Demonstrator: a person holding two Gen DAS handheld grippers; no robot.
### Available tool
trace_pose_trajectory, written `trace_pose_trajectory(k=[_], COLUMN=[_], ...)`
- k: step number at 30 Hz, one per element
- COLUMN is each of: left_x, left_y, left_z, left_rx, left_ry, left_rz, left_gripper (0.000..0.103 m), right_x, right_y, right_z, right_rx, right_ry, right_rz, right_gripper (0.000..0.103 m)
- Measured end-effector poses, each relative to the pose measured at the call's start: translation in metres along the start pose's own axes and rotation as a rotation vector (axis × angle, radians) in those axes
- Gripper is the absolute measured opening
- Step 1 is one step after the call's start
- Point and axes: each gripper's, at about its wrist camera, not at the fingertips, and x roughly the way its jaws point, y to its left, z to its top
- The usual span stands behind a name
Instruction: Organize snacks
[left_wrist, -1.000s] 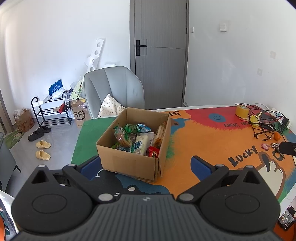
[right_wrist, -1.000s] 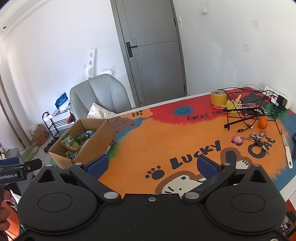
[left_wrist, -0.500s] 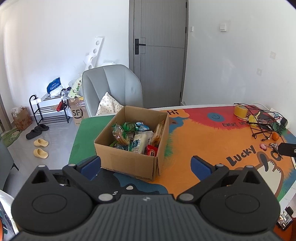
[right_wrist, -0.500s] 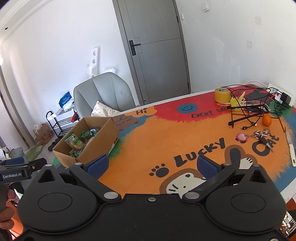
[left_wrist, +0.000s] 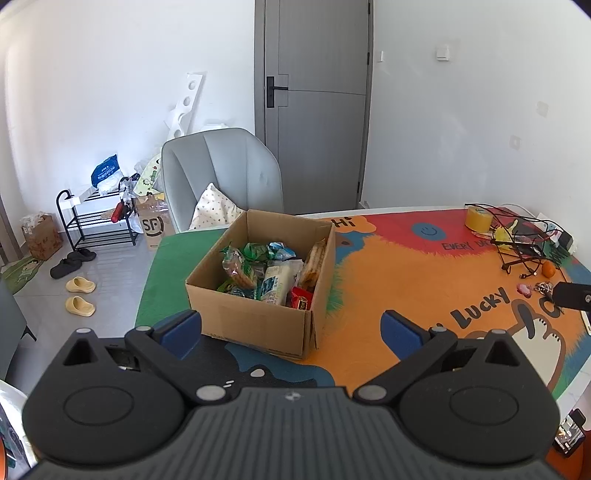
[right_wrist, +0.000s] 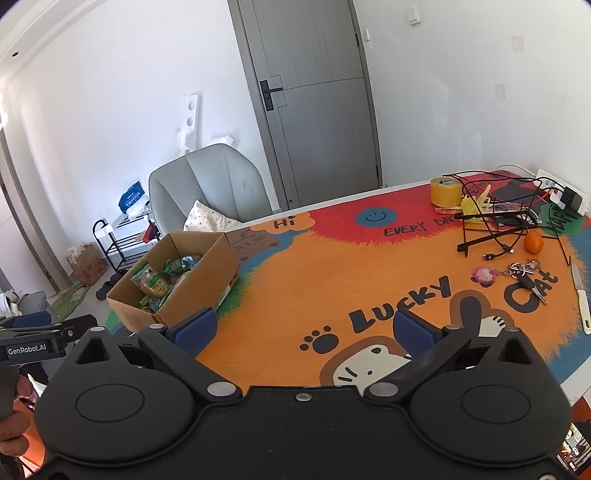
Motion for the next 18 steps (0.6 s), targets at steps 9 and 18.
trace_pose_trajectory(k=[9,18], left_x=[-0.001,-0.001], left_y=[0.001,0.003], left_z=[0.001,0.001], left_rx=[0.000,-0.009], left_ry=[0.000,-0.004], left_rz=[-0.008,-0.015], left_gripper=[0.103,0.103], right_x=[0.000,0.003], right_y=[0.005,0.011], right_z=[-0.001,-0.002], right_rx=[-0.024,-0.053], right_ry=[-0.010,-0.004], right_rz=[-0.023,-0.032], right_gripper=[0.103,0.103])
